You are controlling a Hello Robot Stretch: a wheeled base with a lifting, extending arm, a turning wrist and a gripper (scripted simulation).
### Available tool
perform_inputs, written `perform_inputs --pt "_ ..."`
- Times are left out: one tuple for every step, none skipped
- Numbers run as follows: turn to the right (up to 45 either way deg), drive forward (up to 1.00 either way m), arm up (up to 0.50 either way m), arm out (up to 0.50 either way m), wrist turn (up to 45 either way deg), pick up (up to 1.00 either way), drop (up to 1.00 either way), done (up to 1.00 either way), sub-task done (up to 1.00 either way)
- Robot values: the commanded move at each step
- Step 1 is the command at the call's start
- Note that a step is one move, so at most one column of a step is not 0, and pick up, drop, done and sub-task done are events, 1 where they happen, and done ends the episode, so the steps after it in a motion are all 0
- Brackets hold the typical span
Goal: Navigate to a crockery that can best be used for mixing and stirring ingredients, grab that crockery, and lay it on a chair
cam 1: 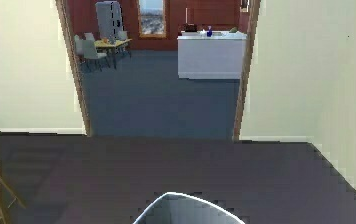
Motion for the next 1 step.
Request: perform_inputs --pt "0.0 0.65 0.00 0.00 0.0 0.00 0.00 0.00 0.00"
